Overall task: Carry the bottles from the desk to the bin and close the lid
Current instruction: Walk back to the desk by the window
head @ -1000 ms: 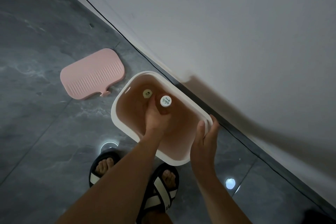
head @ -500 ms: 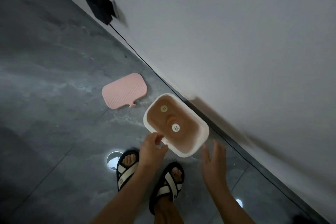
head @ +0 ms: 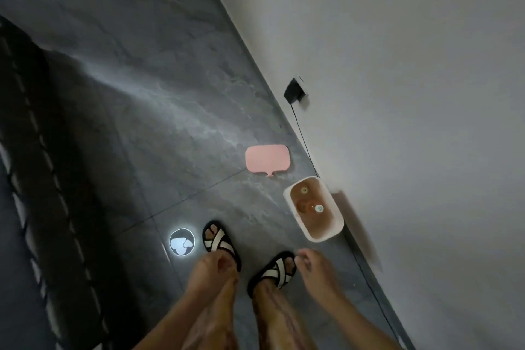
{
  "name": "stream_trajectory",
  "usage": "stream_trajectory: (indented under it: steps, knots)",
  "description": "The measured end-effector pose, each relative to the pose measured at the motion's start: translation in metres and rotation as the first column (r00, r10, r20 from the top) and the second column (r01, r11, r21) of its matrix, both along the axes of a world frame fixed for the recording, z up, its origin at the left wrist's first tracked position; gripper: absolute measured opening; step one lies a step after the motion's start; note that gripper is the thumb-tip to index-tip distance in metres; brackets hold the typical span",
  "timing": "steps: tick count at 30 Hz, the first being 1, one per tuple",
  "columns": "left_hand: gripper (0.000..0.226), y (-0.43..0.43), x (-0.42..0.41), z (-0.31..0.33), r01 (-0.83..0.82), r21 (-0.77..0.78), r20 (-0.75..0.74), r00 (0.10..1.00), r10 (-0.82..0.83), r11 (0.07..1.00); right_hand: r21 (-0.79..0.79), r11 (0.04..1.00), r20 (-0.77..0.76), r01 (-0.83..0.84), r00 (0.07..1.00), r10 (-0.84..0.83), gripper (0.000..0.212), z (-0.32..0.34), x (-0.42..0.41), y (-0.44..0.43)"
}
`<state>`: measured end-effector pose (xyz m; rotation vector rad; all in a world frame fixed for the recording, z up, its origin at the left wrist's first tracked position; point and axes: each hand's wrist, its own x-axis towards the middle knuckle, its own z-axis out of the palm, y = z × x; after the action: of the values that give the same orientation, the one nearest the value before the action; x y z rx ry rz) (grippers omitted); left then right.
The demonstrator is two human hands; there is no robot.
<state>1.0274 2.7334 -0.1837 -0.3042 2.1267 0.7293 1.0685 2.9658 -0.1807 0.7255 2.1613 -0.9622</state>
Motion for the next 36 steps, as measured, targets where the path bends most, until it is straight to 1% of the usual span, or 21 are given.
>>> stream_trajectory:
  steps: [4,7,9,11,13,15,17,22,23,26,28,30,31,34,36]
  knots:
    - [0.018,-0.055,0.004,0.045,-0.056,0.006,0.011,0.998,0.056,0.998,-0.011,0.989,0.031,-0.148,0.989,0.148,0.019,0.042,-0.031,-0.036]
    - [0.006,-0.100,0.005,0.067,-0.104,-0.019,0.007,0.995,0.104,0.994,-0.019,0.972,0.043,-0.233,0.971,0.233,0.018,0.063,-0.057,-0.066]
    - [0.013,-0.128,0.004,0.076,-0.144,-0.049,-0.004,0.990,0.144,0.988,-0.028,0.954,0.060,-0.299,0.952,0.300,0.017,0.075,-0.076,-0.085]
    - [0.012,-0.152,0.001,0.086,-0.183,-0.060,-0.004,0.983,0.183,0.981,-0.021,0.918,0.056,-0.396,0.916,0.397,0.016,0.086,-0.094,-0.102]
    - [0.026,-0.172,-0.004,0.091,-0.201,-0.070,0.006,0.979,0.202,0.977,0.015,0.882,0.064,-0.470,0.881,0.469,0.018,0.095,-0.111,-0.115]
    - [0.033,-0.186,-0.012,0.094,-0.213,-0.067,0.016,0.977,0.214,0.975,0.044,0.859,0.103,-0.509,0.858,0.503,0.018,0.099,-0.127,-0.122]
    - [0.033,-0.196,-0.026,0.095,-0.234,-0.064,0.011,0.972,0.235,0.970,0.068,0.822,0.154,-0.565,0.820,0.551,0.016,0.104,-0.144,-0.128]
    - [0.009,-0.213,-0.085,0.098,-0.261,-0.036,-0.055,0.964,0.259,0.965,0.191,0.776,0.134,-0.602,0.799,0.587,0.016,0.108,-0.188,-0.135]
    - [0.011,-0.216,-0.100,0.097,-0.266,-0.031,-0.073,0.962,0.263,0.963,0.199,0.768,0.141,-0.608,0.794,0.592,0.016,0.106,-0.199,-0.137]
    - [0.016,-0.226,-0.156,0.097,-0.276,-0.032,-0.123,0.955,0.270,0.961,0.135,0.800,0.179,-0.584,0.809,0.561,0.015,0.098,-0.240,-0.147]
    - [0.020,-0.233,-0.196,0.099,-0.290,-0.044,-0.159,0.947,0.280,0.956,0.108,0.807,0.166,-0.581,0.810,0.562,0.013,0.095,-0.273,-0.154]
    - [0.019,-0.242,-0.235,0.104,-0.302,-0.045,-0.177,0.941,0.290,0.952,0.097,0.811,0.159,-0.577,0.813,0.560,0.006,0.095,-0.310,-0.161]
    - [0.016,-0.247,-0.253,0.107,-0.307,-0.046,-0.182,0.938,0.294,0.951,0.094,0.813,0.157,-0.575,0.815,0.558,0.007,0.095,-0.328,-0.165]
    - [0.014,-0.265,-0.295,0.112,-0.334,-0.041,-0.184,0.929,0.321,0.942,0.088,0.818,0.134,-0.568,0.821,0.555,0.026,0.094,-0.388,-0.180]
    - [0.012,-0.278,-0.317,0.113,-0.353,-0.050,-0.167,0.925,0.341,0.934,0.060,0.790,0.138,-0.611,0.788,0.599,0.028,0.095,-0.431,-0.197]
